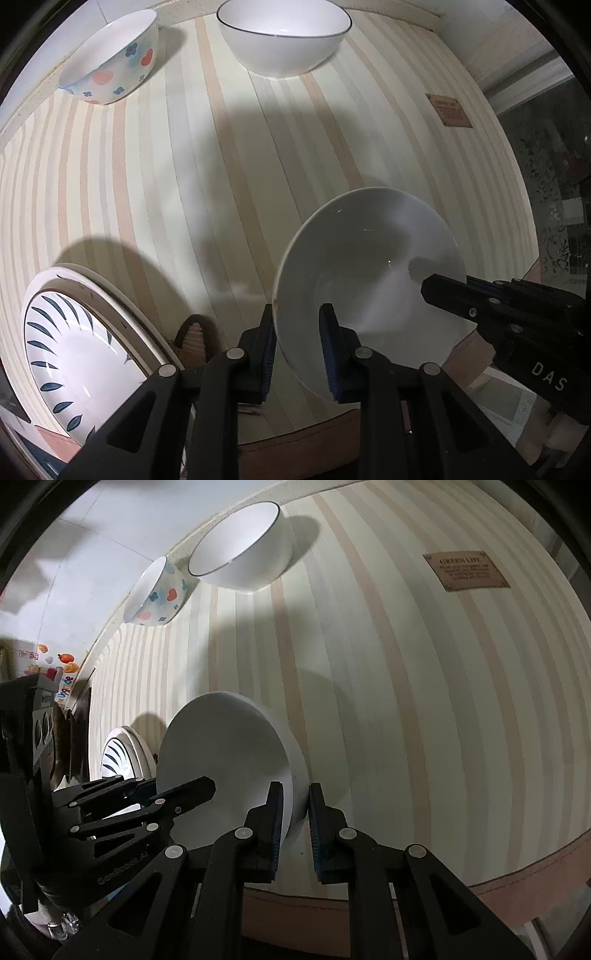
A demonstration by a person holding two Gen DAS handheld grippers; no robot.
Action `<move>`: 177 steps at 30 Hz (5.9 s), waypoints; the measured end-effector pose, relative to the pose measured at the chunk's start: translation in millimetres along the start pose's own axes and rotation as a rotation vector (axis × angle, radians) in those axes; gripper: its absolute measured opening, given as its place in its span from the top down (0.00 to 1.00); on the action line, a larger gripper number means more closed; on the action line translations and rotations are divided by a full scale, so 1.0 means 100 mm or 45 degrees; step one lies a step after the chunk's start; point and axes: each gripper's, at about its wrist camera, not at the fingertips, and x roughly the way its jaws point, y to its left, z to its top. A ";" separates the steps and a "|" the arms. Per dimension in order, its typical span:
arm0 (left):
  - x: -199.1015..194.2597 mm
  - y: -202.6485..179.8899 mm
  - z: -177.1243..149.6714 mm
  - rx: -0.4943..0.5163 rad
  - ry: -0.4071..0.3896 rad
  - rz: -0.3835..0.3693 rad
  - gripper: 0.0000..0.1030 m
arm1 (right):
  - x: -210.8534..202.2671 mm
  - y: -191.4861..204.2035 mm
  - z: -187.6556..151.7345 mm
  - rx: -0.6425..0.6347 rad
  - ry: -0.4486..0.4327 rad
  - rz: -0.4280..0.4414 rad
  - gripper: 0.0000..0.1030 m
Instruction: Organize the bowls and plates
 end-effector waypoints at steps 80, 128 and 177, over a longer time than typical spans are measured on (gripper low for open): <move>-0.96 0.58 0.66 -0.147 -0.233 -0.036 0.81 | -0.65 1.05 0.93 -0.219 -0.136 0.008 0.89; -0.13 -0.26 0.19 0.069 0.019 0.123 0.81 | -0.25 0.22 0.06 -0.055 0.092 -0.108 0.88; 0.16 0.60 2.24 -0.227 -0.015 -0.010 0.84 | 0.50 0.11 2.46 0.058 0.042 0.053 0.84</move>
